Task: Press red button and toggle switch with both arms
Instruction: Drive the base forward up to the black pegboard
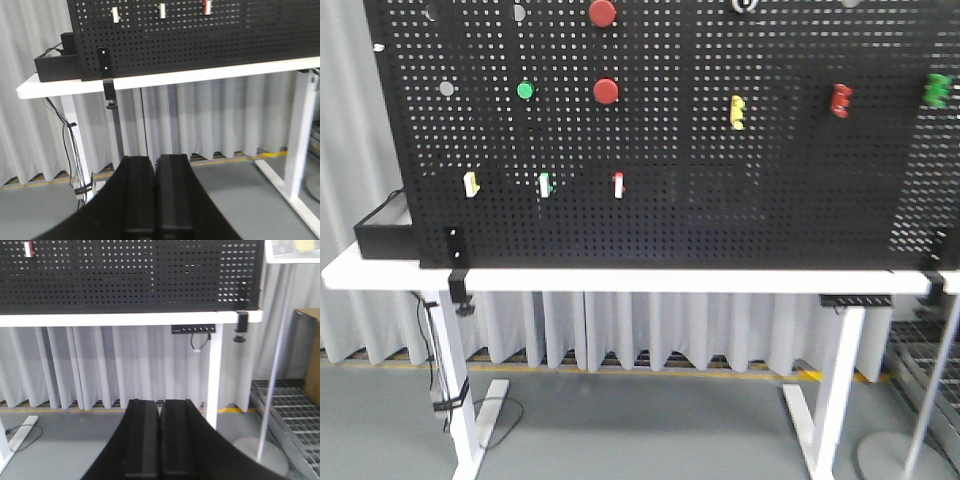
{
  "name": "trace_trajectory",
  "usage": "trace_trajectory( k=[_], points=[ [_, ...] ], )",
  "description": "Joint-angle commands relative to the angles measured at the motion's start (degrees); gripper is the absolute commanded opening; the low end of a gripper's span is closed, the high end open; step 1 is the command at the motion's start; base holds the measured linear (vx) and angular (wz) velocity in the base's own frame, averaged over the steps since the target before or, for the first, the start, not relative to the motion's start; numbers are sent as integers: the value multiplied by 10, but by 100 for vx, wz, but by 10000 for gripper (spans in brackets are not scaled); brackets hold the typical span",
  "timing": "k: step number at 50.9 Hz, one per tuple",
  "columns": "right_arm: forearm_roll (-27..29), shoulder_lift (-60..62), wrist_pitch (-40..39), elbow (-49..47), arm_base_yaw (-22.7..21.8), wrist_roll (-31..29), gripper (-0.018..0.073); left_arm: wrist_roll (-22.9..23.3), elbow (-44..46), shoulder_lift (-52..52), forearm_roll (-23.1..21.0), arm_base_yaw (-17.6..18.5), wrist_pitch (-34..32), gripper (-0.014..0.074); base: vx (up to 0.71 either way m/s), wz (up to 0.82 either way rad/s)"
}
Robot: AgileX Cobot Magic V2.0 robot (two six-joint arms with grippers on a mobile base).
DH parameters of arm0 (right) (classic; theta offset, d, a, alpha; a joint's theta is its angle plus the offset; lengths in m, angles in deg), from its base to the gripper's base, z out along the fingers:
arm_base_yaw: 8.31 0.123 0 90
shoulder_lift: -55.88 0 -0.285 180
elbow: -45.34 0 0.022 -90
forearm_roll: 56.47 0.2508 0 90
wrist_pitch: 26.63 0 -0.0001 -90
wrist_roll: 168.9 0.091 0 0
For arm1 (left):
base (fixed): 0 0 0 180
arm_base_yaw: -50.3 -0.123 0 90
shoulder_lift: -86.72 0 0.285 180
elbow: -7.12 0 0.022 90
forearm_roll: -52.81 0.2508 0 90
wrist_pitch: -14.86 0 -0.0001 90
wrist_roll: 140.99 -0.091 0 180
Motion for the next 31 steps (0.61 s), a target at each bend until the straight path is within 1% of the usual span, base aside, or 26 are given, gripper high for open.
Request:
trace_trajectory(
  k=[1,15,31],
  points=[
    [-9,9,-45,7,-3,-3,-3,0,-20,-9,-4,-1,-44,1,50,7],
    [-9,9,-45,7,-3,-3,-3,0,-20,-9,-4,-1,-44,1,46,5],
    [-9,9,-45,7,-3,-3,-3,0,-20,-9,-4,-1,-44,1,40,-2]
  ],
)
